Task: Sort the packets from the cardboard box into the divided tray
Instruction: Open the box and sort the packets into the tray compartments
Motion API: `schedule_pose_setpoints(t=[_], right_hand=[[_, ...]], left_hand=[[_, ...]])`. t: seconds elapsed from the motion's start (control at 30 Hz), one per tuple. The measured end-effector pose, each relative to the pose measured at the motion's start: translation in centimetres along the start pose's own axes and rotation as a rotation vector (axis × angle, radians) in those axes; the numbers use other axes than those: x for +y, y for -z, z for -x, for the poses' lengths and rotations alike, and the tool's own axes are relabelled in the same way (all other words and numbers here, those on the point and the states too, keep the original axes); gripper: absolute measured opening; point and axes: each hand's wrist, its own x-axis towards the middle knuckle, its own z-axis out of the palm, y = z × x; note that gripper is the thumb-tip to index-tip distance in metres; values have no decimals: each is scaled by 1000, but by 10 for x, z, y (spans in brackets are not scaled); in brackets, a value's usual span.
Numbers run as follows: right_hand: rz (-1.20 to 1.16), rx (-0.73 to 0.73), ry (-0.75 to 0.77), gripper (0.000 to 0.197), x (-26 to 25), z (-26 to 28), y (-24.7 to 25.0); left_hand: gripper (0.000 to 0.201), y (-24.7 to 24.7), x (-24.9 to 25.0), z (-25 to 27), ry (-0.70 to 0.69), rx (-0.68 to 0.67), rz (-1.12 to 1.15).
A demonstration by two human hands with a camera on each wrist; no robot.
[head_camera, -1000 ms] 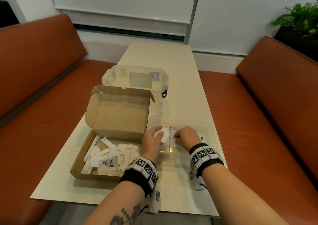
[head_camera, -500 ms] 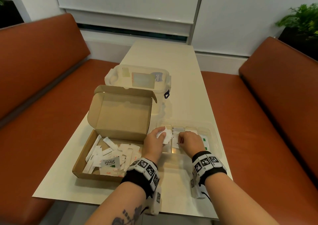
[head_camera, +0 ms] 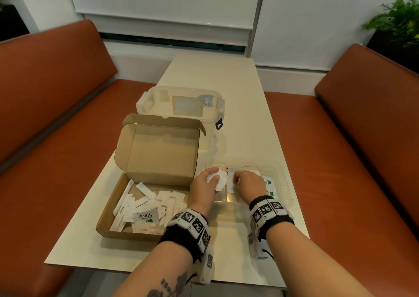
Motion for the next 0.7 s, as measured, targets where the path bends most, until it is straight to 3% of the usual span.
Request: schedule_pose_setpoints(t=[0.07, 0.13, 0.2, 0.37, 0.5, 0.57, 0.63, 0.7], right_hand=[[-167, 70, -32, 12, -1, 3, 3], [-417, 101, -48, 25, -3, 8, 5], [-608, 78, -54, 33, -8, 12, 7], [-904, 23, -138, 26, -10, 13, 8], [-919, 38, -156, 29, -6, 13, 13], [-860, 98, -133, 32, -4, 13, 15], [-742, 163, -58, 37, -4, 14, 18], [-651, 138, 42, 37, -5, 13, 22]], left_hand=[[28, 0, 2, 0, 1, -3, 12], [29, -1, 4, 0, 10, 0, 43], [28, -2, 7, -1, 33, 5, 109], [21, -3, 17, 1, 104, -77, 231], [16, -3, 22, 3, 177, -184, 311], [30, -3, 21, 4, 157, -226, 258], [41, -3, 22, 4, 146, -246, 201], [41, -3, 23, 5, 132, -248, 172]])
